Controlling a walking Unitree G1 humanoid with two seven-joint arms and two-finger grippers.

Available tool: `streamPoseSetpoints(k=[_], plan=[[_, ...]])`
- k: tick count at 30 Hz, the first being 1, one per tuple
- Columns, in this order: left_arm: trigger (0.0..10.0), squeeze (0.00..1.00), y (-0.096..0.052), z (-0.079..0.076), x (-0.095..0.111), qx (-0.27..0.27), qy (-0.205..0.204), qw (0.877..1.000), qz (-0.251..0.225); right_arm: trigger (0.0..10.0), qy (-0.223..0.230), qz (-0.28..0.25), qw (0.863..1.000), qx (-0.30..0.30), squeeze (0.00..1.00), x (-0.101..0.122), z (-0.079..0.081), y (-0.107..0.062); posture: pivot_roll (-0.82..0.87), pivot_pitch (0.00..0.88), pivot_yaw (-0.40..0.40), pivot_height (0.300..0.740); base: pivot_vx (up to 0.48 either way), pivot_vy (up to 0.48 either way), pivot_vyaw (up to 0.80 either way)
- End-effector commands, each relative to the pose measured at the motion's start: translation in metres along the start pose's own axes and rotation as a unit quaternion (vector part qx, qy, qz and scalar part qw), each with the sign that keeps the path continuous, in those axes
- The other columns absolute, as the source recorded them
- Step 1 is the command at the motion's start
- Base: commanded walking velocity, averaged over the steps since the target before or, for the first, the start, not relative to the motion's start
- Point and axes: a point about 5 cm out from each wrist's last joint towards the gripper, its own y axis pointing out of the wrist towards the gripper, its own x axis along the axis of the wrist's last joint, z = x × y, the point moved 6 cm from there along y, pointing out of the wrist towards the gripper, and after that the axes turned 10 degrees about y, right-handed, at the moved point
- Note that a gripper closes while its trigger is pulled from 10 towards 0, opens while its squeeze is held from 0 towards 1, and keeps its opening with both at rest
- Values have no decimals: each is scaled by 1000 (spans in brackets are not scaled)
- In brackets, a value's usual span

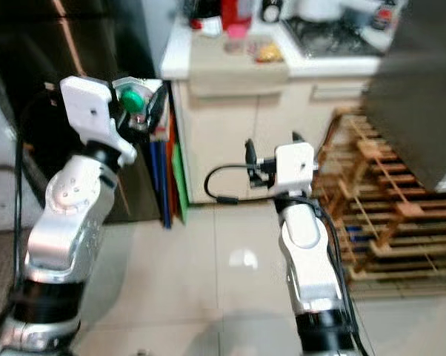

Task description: Restocking fridge

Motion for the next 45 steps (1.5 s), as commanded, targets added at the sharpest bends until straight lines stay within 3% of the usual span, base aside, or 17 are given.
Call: streamPoseSetpoints(k=[1,12,17,20,27,36,38,45], plan=[[10000,0,-1,6,6,1,4,1000,-13,10000,8,-7,1000,0,0,4,5,2,-91,0,71,740,0,-480,0],[10000,0,4,2,9,-12,-7,1000,-20,10000,15,-18,1000,-9,0,9,2,5,-104,0,87,740,0,-480,0],[10000,0,2,12,-10,15,-32,999,17,10000,11,-9,1000,-13,0,6,-5,-1,-116,0,79,740,0,-480,0],[10000,0,-1,10,-17,14,-38,999,28,10000,9,-5,1000,-12,0,4,-6,-3,-118,0,80,740,0,-480,0],[10000,0,3,5,-8,-3,-20,1000,13,10000,15,-5,1000,-10,0,2,1,-1,-107,0,95,740,0,-480,0],[10000,0,7,1,-8,-11,-27,1000,12,10000,12,-8,1000,-9,0,5,1,0,-128,0,106,740,0,-480,0],[10000,0,8,2,-22,1,-34,999,34,10000,11,3,1000,1,0,-1,3,-4,-136,0,108,740,0,-480,0],[10000,0,6,11,-36,19,-41,997,58,10000,3,11,1000,3,0,-3,0,-9,-158,0,109,740,0,-480,0]])
